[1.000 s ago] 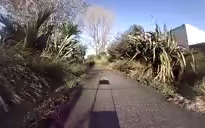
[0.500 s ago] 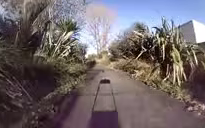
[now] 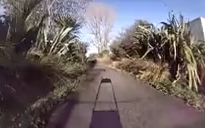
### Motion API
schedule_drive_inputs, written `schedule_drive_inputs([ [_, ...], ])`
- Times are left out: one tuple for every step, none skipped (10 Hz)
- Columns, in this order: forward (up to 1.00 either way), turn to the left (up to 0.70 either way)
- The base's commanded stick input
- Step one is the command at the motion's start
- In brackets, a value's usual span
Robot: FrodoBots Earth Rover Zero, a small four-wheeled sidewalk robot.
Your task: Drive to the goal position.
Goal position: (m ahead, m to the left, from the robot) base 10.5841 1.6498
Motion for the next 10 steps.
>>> schedule_drive_inputs([
  [0.85, 0.00],
  [0.85, 0.00],
  [0.85, 0.00],
  [0.85, 0.00],
  [0.85, 0.00],
  [0.85, 0.00],
  [0.85, 0.00],
  [0.85, 0.00],
  [0.85, 0.00],
  [0.85, 0.00],
])
